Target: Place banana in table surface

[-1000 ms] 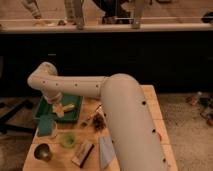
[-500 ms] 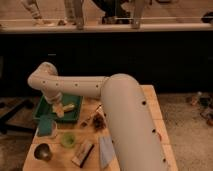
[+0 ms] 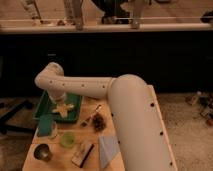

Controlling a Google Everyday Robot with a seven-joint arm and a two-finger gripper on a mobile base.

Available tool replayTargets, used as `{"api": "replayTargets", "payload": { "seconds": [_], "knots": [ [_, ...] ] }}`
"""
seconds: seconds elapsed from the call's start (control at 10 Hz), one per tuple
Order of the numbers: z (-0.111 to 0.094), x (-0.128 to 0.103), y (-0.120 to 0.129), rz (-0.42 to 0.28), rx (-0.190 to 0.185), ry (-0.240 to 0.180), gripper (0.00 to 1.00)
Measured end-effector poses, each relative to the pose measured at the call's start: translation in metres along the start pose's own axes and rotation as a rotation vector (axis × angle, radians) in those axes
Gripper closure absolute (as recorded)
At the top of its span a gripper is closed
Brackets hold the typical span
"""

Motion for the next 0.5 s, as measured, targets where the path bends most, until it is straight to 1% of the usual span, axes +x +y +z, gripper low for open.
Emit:
{"api": "replayTargets", "payload": {
  "seconds": [0.3, 0.5],
  "knots": [
    [0.005, -0.013, -0.015, 0.001, 0.006, -0.004, 0.20],
    [0.011, -0.017, -0.022, 0.002, 0.003, 0.006, 0.20]
  ]
}}
